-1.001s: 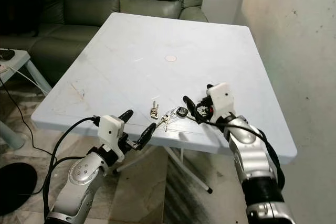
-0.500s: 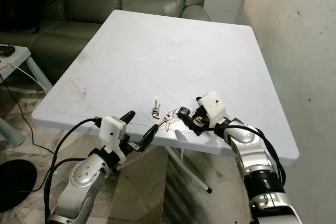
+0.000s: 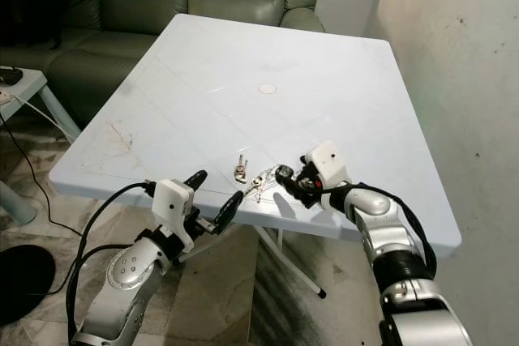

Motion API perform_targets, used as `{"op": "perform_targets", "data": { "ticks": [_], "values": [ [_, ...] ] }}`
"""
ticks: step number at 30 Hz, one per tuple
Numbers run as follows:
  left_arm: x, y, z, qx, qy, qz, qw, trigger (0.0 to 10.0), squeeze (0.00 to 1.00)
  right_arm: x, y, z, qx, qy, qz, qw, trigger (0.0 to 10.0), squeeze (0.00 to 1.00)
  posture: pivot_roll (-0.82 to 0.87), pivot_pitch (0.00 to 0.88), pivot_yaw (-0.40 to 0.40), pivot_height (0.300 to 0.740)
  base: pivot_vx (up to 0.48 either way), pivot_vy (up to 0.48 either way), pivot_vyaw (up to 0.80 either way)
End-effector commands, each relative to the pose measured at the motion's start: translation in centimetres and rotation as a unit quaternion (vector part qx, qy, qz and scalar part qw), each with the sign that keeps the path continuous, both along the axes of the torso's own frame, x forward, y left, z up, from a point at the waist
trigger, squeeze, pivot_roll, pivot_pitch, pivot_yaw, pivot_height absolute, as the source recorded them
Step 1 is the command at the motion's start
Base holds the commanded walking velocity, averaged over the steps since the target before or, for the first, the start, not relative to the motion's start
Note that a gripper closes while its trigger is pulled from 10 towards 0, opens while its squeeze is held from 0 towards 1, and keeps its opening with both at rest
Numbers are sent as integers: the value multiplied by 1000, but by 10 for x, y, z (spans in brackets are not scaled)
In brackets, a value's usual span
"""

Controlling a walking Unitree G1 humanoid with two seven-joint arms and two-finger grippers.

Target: Hang keys on a hook

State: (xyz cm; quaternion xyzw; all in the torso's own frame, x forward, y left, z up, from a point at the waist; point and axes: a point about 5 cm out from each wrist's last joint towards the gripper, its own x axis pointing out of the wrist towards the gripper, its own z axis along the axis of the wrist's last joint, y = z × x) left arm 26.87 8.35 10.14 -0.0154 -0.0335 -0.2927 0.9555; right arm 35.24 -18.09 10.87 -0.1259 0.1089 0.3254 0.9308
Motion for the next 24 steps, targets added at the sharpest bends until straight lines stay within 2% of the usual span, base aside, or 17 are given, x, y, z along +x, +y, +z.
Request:
{"op": "perform_targets", "data": {
  "ticks": [1, 2, 3, 4, 5, 6, 7, 8, 9, 10, 11, 13, 14, 24],
  "values": [
    [-2, -1, 0, 3, 0, -1, 1000, 10000, 0, 3, -3, 4, -12, -6, -1, 1000, 10000, 0, 50, 70, -78, 740, 0, 0, 0],
    [-2, -2, 0, 3, 0, -1, 1000, 10000, 0, 4, -4, 4, -11, -4, -5, 1000, 10000, 0, 50, 69, -80, 740, 0, 0, 0],
    [-2, -2, 0, 2, 0, -1, 1000, 10000, 0, 4, -5, 4, -11, -2, -6, 1000, 9294, 0, 50, 69, -80, 740, 0, 0, 0],
    [-2, -2, 0, 2, -1, 0, 1000, 10000, 0, 6, -7, 4, -17, 0, -16, 1000, 9569, 0, 50, 69, -80, 740, 0, 0, 0],
    [-2, -2, 0, 2, -1, 0, 1000, 10000, 0, 7, -7, 5, -16, 2, -16, 1000, 8667, 0, 50, 69, -80, 740, 0, 0, 0],
    [-2, -2, 0, 2, -1, 0, 1000, 10000, 0, 7, -7, 5, -13, 2, -12, 1000, 8667, 0, 50, 69, -80, 740, 0, 0, 0],
    [-2, -2, 0, 2, -1, 0, 1000, 10000, 0, 7, -7, 5, -13, 2, -9, 1000, 6078, 0, 51, 67, -81, 740, 0, 0, 0],
    [-2, -2, 0, 2, -1, 0, 1000, 10000, 0, 7, -8, 5, -18, 3, -13, 1000, 6392, 0, 51, 67, -81, 740, 0, 0, 0],
    [-1, -2, 0, 3, -2, 1, 1000, 10000, 0, 8, -10, 6, -20, 2, -10, 1000, 3804, 0, 51, 67, -81, 740, 0, 0, 0],
    [-1, -2, 0, 3, -2, 1, 1000, 10000, 0, 8, -11, 6, -20, 1, -9, 1000, 3804, 0, 51, 67, -81, 740, 0, 0, 0],
    [-1, -2, 1, 3, -2, 2, 1000, 10000, 0, 8, -13, 6, -30, 3, -11, 999, 1686, 0, 52, 66, -82, 740, 0, 0, 0],
    [-1, -2, 1, 3, -2, 2, 1000, 10000, 0, 8, -15, 6, -32, 3, -12, 999, 1490, 0, 52, 66, -82, 740, 0, 0, 0],
    [-1, -2, 1, 2, -3, 3, 1000, 10000, 0, 7, -17, 6, -35, 2, -4, 999, 0, 0, 52, 66, -81, 740, 0, 0, 0],
    [-1, -1, 0, 2, -1, 6, 1000, 10000, 0, 7, -22, 8, -40, -1, 7, 999, 0, 0, 50, 75, -80, 740, 0, 0, 0]
  ]
}}
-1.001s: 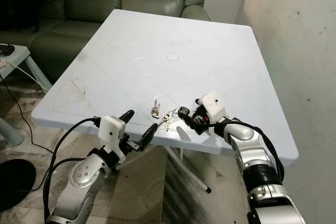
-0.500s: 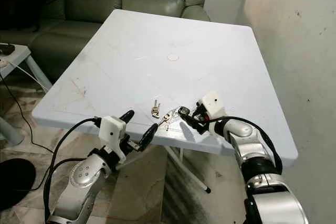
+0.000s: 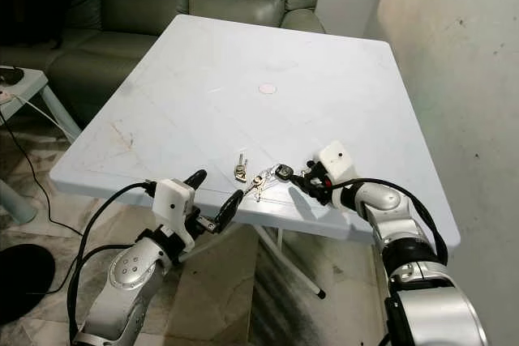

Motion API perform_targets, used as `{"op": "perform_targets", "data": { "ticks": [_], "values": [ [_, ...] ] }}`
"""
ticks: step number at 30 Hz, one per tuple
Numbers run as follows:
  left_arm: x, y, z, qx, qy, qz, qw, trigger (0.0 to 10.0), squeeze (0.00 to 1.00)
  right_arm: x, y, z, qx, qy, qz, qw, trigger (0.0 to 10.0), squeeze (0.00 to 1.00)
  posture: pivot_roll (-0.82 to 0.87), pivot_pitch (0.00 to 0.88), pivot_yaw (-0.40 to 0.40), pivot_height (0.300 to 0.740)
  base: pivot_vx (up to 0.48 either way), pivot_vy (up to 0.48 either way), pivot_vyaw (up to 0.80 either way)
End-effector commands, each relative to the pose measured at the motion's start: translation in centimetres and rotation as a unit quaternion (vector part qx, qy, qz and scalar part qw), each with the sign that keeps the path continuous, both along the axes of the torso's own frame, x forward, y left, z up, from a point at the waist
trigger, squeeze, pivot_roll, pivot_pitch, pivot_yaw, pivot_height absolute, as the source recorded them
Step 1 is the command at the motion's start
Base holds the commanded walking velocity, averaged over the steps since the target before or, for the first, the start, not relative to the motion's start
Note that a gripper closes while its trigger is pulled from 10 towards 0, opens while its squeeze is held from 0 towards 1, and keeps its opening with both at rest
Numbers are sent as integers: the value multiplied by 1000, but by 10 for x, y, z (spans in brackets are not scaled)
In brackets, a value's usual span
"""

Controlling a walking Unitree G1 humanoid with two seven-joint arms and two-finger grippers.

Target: Hang keys on a hook

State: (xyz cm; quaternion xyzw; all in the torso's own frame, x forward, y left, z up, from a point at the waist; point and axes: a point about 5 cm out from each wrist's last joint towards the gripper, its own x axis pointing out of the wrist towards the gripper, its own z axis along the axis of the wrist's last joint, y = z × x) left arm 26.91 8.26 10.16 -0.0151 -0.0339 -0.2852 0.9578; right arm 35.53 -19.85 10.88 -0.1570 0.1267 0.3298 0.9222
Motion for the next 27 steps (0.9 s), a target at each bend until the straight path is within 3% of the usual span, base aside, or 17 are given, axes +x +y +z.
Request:
{"op": "perform_targets", "data": {
  "ticks": [1, 2, 3, 5, 6, 7, 27],
  "values": [
    [-2, 0, 0, 2, -1, -2, 1000, 10000, 0, 4, -4, 8, -5, -9, -1, 1000, 196, 0, 50, 75, -80, 740, 0, 0, 0],
    [-2, 0, 0, 2, -1, -2, 1000, 10000, 0, 4, -4, 8, -5, -9, -1, 1000, 196, 0, 50, 75, -80, 740, 0, 0, 0],
    [-2, 0, 0, 2, -1, -1, 1000, 10000, 0, 4, -3, 7, -1, -7, -1, 1000, 1765, 0, 49, 78, -82, 740, 0, 0, 0],
    [-2, 0, 0, 3, -1, -1, 1000, 10000, 0, 4, -3, 7, 0, -7, -1, 1000, 1765, 0, 49, 78, -82, 740, 0, 0, 0],
    [-2, 0, 0, 2, -1, -1, 1000, 10000, 0, 5, -2, 8, 2, -7, -6, 1000, 8941, 0, 50, 80, -83, 740, 0, 0, 0],
    [-2, 0, 0, 2, -1, 0, 1000, 10000, 0, 6, -1, 9, 4, -8, -13, 1000, 10000, 0, 50, 80, -83, 740, 0, 0, 0],
    [0, 2, 1, 1, -2, 9, 1000, 10000, 0, 9, 1, 5, -3, 10, -34, 999, 10000, 0, 56, 91, -85, 740, 0, 0, 0]
  ]
}}
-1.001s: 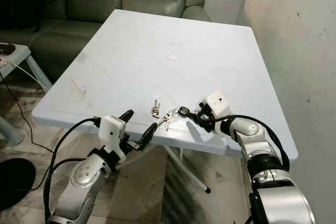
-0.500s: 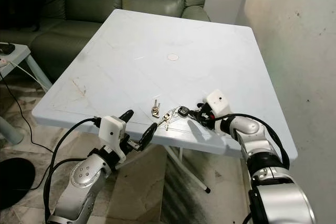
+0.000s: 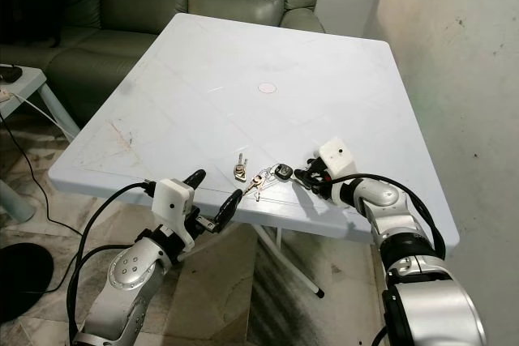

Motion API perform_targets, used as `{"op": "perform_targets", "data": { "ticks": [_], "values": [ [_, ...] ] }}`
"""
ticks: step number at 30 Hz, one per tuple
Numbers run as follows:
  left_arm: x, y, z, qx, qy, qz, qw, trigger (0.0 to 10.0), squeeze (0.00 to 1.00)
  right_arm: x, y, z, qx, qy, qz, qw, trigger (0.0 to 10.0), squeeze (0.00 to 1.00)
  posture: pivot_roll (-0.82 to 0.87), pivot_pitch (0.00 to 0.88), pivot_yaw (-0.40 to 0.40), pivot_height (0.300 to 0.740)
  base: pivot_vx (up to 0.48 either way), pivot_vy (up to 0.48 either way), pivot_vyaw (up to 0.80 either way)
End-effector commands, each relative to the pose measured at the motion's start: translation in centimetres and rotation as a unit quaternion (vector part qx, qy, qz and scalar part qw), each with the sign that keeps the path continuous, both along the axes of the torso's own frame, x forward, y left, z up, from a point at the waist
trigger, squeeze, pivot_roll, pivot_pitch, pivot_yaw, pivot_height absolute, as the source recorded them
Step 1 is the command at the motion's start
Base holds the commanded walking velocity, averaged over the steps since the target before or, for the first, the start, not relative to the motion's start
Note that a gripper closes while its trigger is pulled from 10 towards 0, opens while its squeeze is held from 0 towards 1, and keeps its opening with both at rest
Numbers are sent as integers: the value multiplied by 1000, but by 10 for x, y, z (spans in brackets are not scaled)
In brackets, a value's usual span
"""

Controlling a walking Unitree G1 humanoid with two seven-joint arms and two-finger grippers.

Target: Hang keys on a hook

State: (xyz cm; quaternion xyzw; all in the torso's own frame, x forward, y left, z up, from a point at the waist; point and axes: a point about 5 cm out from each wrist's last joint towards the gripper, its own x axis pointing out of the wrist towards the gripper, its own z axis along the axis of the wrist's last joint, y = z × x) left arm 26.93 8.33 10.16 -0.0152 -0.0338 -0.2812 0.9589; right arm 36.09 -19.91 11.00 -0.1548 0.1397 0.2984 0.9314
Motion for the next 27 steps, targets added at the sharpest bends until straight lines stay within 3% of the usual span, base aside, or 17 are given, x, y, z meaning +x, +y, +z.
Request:
{"op": "perform_targets", "data": {
  "ticks": [1, 6, 8, 9, 10, 11, 16, 17, 19, 20, 21, 23, 24, 25, 27],
  "values": [
    [-1, 1, 1, 1, -3, 5, 1000, 10000, 0, 3, 2, 3, 1, 3, 3, 1000, 10000, 0, 56, 91, -85, 740, 0, 0, 0],
    [0, 1, 2, -1, -2, 5, 1000, 10000, 0, 3, 3, 3, -2, 6, 7, 1000, 9961, 0, 55, 91, -88, 740, 0, 0, 0],
    [0, 1, 2, -2, -3, 6, 1000, 10000, 0, 2, 4, 2, 1, 6, 15, 1000, 6784, 0, 56, 91, -88, 740, 0, 0, 0],
    [0, 1, 2, -2, -3, 6, 1000, 10000, 0, 2, 4, 2, 1, 6, 15, 1000, 6784, 0, 56, 91, -88, 740, 0, 0, 0],
    [0, 1, 2, -2, -2, 6, 1000, 10000, 0, 2, 3, 2, -3, 9, 7, 1000, 4784, 0, 56, 91, -88, 740, 0, 0, 0],
    [0, 1, 2, -2, -3, 6, 1000, 10000, 0, 2, 4, 1, -2, 9, 8, 1000, 3922, 0, 57, 90, -89, 740, 0, 0, 0],
    [1, 1, 2, -2, -3, 7, 1000, 10000, 0, 2, 4, 1, -5, 10, 10, 1000, 3294, 0, 58, 90, -91, 740, 0, 0, 0],
    [1, 1, 2, -2, -3, 7, 1000, 10000, 0, 2, 4, 1, -5, 11, 10, 1000, 2078, 0, 59, 89, -91, 740, 0, 0, 0],
    [1, 1, 2, -2, -3, 8, 1000, 10000, 0, 2, 4, 1, -2, 12, 14, 1000, 2431, 0, 58, 91, -91, 740, 0, 0, 0],
    [1, 1, 2, -2, -3, 8, 1000, 10000, 0, 2, 4, 1, -2, 12, 13, 1000, 1725, 0, 59, 89, -91, 740, 0, 0, 0],
    [1, 1, 2, -2, -3, 8, 1000, 10000, 0, 2, 4, 1, -3, 11, 11, 1000, 1922, 0, 58, 91, -92, 740, 0, 0, 0],
    [1, 1, 2, -3, -3, 8, 1000, 10000, 0, 2, 4, 1, -3, 12, 13, 1000, 471, 0, 58, 89, -92, 740, 0, 0, 0],
    [1, 1, 2, -3, -2, 9, 1000, 10000, 0, 2, 4, 1, -5, 12, 14, 1000, 1725, 0, 58, 90, -92, 740, 0, 0, 0],
    [1, 1, 2, -3, -2, 9, 1000, 10000, 0, 2, 4, 1, -5, 12, 14, 1000, 1725, 0, 58, 90, -92, 740, 0, 0, 0],
    [2, 1, 3, -5, -3, 10, 1000, 10000, 0, 2, 4, 1, -10, 11, 13, 1000, 4000, 0, 58, 89, -93, 740, 0, 0, 0]
  ]
}}
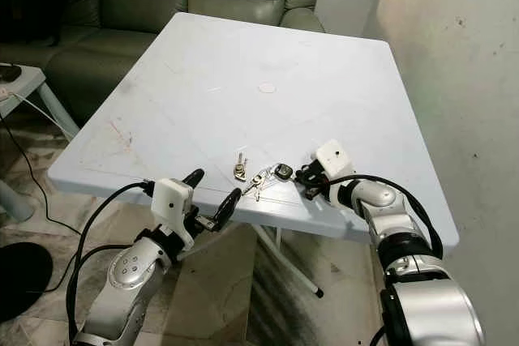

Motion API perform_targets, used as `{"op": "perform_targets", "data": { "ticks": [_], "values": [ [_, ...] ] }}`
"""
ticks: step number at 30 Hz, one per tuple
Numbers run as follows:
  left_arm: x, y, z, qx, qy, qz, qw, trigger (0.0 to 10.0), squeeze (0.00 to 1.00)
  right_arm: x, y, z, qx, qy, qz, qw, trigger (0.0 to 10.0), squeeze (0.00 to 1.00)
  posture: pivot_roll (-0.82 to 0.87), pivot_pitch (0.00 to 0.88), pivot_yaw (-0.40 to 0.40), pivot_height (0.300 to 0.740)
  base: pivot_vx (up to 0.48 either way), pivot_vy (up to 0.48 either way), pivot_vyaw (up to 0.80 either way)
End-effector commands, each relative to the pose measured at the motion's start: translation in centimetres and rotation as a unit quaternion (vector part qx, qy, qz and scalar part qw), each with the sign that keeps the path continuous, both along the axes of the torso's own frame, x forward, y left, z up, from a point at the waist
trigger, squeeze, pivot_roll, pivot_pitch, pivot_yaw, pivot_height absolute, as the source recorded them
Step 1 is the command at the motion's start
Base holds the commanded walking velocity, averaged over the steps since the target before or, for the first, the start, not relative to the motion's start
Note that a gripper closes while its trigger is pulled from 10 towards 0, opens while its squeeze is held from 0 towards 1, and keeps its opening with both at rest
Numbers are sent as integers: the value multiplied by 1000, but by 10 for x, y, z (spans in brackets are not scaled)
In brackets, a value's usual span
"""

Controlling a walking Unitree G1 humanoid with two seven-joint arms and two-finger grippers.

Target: Hang keys on a hook

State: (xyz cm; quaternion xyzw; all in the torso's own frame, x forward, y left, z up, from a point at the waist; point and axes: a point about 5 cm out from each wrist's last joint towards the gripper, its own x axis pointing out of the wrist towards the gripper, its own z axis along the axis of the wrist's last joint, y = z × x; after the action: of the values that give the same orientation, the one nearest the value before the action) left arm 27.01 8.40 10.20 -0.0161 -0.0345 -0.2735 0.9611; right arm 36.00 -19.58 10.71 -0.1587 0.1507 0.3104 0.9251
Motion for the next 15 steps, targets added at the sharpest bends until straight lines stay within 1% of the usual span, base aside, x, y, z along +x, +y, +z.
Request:
{"op": "perform_targets", "data": {
  "ticks": [1, 2, 3, 4, 5, 6, 8, 9, 10, 12, 13, 14, 15],
  "values": [
    [1, 1, 2, -4, -3, 3, 1000, 10000, 0, 3, 0, 4, -5, -2, -1, 1000, 4549, 0, 58, 87, -92, 740, 0, 0, 0],
    [1, 1, 2, -4, -3, 3, 1000, 10000, 0, 3, 0, 4, -5, -2, -2, 1000, 4549, 0, 58, 87, -92, 740, 0, 0, 0],
    [2, 1, 3, -4, -3, 3, 1000, 10000, 0, 3, 0, 4, -6, -3, -2, 1000, 5882, 0, 58, 87, -92, 740, 0, 0, 0],
    [2, 1, 3, -4, -3, 3, 1000, 10000, 0, 3, 0, 4, -6, -3, -2, 1000, 5882, 0, 58, 87, -92, 740, 0, 0, 0],
    [2, 1, 3, -4, -3, 3, 1000, 10000, 0, 3, 0, 4, -6, -2, -2, 1000, 5569, 0, 58, 87, -92, 740, 0, 0, 0],
    [2, 1, 3, -4, -4, 3, 1000, 10000, 0, 3, 0, 4, -7, -5, -4, 1000, 6275, 0, 58, 85, -92, 740, 0, 0, 0],
    [2, 1, 3, -5, -4, 3, 1000, 10000, 0, 5, 0, 6, -6, -12, -11, 1000, 6431, 0, 58, 83, -93, 740, 0, 0, 0],
    [2, 0, 3, -5, -4, 3, 1000, 10000, 0, 5, 0, 6, -8, -15, -17, 1000, 7843, 0, 58, 85, -92, 740, 0, 0, 0],
    [2, 0, 3, -5, -4, 3, 1000, 10000, 0, 5, 1, 6, -12, -14, -19, 1000, 10000, 0, 59, 82, -92, 740, 0, 0, 0],
    [2, 0, 3, -6, -4, 3, 1000, 10000, 0, 6, 0, 6, -16, -14, -22, 1000, 10000, 0, 59, 82, -94, 740, 0, 0, 0],
    [3, 0, 3, -6, -4, 3, 1000, 10000, 0, 6, 0, 6, -3, -11, -23, 1000, 10000, 1000, 59, 83, -94, 740, 0, 0, 0],
    [3, 0, 3, -6, -4, 3, 1000, 10000, 0, 6, 0, 6, -3, -11, -23, 1000, 10000, 1000, 59, 83, -94, 740, 0, 0, 0],
    [3, 0, 3, -7, -4, 4, 1000, 10000, 0, 7, -1, 10, 7, -20, -26, 999, 10000, 1000, 59, 83, -96, 740, 0, 0, 0]
  ]
}}
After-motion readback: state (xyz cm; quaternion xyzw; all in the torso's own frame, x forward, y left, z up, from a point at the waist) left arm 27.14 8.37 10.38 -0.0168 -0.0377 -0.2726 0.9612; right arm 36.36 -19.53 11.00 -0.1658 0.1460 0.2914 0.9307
